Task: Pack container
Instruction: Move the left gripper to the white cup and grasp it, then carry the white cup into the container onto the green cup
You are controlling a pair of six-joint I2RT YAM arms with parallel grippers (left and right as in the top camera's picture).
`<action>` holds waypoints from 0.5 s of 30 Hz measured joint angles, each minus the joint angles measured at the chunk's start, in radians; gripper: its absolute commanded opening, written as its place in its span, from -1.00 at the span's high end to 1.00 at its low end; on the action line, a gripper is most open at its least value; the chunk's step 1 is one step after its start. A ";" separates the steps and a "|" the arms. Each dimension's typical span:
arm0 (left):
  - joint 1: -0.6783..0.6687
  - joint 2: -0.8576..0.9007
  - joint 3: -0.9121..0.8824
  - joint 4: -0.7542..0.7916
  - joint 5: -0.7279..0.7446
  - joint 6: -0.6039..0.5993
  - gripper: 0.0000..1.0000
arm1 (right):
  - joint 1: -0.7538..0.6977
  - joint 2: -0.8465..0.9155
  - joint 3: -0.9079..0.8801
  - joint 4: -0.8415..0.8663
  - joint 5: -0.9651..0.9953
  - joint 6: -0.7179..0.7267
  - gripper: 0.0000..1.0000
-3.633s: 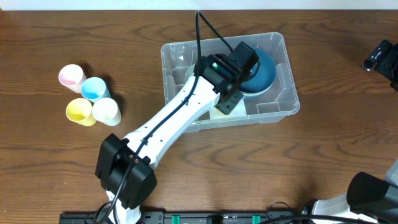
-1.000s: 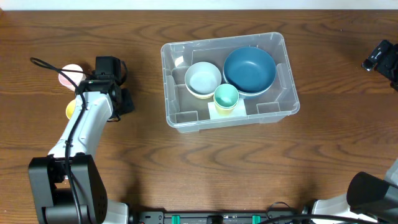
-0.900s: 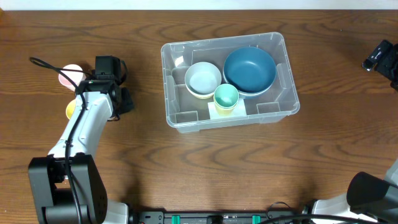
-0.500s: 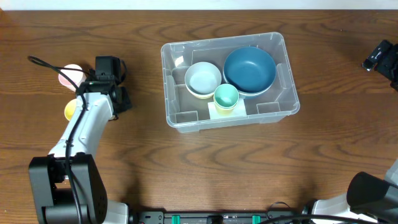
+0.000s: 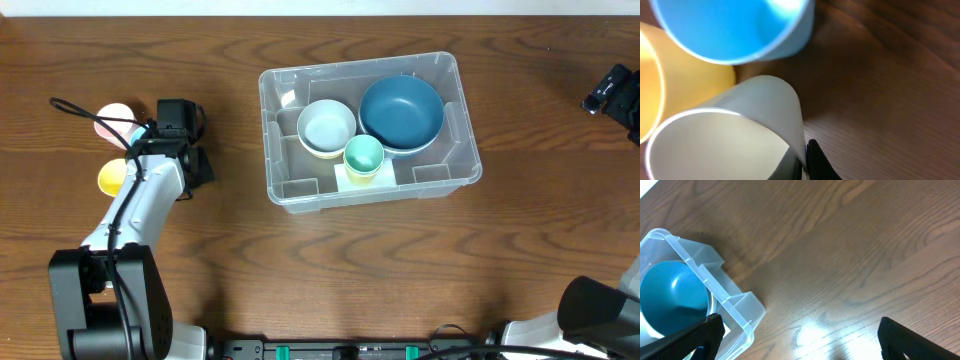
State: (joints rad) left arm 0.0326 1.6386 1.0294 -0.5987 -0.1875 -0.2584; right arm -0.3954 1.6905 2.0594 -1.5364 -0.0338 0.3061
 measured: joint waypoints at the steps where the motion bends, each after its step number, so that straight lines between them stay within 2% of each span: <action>1: -0.003 0.000 0.000 -0.004 0.023 0.000 0.88 | 0.000 0.000 0.000 0.000 0.000 0.000 -0.98; 9: -0.111 -0.045 0.043 -0.149 0.202 0.000 0.88 | 0.000 0.000 0.000 0.000 0.000 0.000 -0.99; 15: -0.261 -0.172 0.190 -0.233 0.261 0.036 0.88 | 0.000 0.000 0.000 0.000 0.000 0.000 -0.99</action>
State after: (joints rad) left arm -0.2287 1.4670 1.2190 -0.8314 0.0731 -0.2226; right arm -0.3954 1.6905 2.0594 -1.5360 -0.0338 0.3061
